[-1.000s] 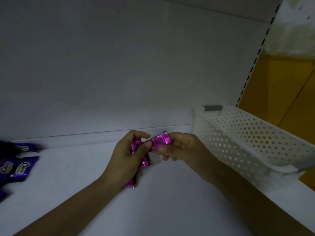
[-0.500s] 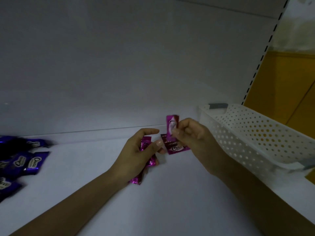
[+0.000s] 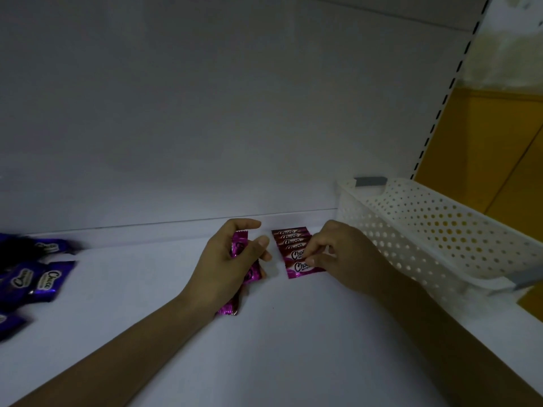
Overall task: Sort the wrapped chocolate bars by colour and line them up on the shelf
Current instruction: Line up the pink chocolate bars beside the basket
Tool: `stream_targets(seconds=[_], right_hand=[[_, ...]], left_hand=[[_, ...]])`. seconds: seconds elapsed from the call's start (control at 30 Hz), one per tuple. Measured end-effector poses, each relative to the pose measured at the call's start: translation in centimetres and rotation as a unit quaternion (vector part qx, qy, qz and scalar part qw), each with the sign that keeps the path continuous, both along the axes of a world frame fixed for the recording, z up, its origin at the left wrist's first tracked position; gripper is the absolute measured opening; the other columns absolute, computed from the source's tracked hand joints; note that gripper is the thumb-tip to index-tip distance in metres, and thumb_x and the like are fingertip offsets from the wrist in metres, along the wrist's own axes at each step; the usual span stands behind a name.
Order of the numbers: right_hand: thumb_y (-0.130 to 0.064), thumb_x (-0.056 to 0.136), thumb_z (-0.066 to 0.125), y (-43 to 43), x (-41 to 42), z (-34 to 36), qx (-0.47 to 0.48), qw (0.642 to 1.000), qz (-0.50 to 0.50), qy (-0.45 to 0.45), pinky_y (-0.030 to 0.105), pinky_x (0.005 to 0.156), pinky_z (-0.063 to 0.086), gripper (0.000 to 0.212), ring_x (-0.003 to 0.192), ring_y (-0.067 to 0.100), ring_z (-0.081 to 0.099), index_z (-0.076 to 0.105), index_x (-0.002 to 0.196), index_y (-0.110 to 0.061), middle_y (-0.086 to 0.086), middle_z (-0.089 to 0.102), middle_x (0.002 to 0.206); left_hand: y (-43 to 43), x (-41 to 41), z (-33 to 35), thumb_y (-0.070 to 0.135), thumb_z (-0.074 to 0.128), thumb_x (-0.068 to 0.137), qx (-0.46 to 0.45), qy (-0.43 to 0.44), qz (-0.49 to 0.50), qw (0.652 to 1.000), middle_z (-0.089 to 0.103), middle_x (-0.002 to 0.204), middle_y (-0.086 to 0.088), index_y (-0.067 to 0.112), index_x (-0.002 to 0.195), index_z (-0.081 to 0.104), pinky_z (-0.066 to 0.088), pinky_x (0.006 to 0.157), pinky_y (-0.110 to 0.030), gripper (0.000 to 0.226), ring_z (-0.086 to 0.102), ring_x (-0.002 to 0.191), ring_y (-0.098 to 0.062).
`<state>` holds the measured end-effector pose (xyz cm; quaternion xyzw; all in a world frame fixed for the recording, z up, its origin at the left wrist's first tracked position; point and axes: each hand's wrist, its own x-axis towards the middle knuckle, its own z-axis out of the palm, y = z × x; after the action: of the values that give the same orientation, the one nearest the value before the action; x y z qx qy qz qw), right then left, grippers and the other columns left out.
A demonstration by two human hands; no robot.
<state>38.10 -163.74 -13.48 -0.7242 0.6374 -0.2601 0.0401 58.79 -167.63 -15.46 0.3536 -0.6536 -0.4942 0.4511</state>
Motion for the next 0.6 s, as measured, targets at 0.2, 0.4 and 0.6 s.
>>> stream_targets(seconds=[0.2,0.4,0.6], right_hand=[[-0.023,0.081,0.072,-0.59,0.16,-0.07,-0.04,0.998,-0.015,0.053,0.033,0.079,0.042,0.011,0.083,0.016,0.053,0.075,0.091,-0.019,-0.002,0.054,0.087],[-0.024,0.082,0.071,-0.83,0.1,-0.51,-0.038,0.998,-0.012,0.051,0.034,0.08,0.044,0.013,0.084,0.019,0.055,0.075,0.094,-0.02,0.0,0.056,0.089],[-0.025,0.083,0.07,-0.86,0.14,-0.69,-0.035,0.998,-0.012,0.052,0.034,0.079,0.044,0.014,0.083,0.019,0.056,0.075,0.094,-0.018,0.004,0.06,0.09]], left_hand=[[-0.03,0.07,-0.08,0.029,0.06,0.089,0.004,0.001,0.003,1.0,0.073,0.078,0.006,0.029,0.109,0.057,0.048,0.059,-0.02,0.021,0.066,0.065,-0.005],[-0.06,0.03,-0.05,0.032,0.06,0.087,0.006,0.003,0.001,1.0,0.073,0.078,0.007,0.029,0.109,0.057,0.048,0.054,-0.015,0.023,0.067,0.064,-0.005],[-0.17,0.04,-0.19,0.031,0.06,0.088,0.004,0.004,-0.001,1.0,0.073,0.078,0.006,0.029,0.109,0.057,0.049,0.057,-0.014,0.022,0.067,0.065,-0.005]])
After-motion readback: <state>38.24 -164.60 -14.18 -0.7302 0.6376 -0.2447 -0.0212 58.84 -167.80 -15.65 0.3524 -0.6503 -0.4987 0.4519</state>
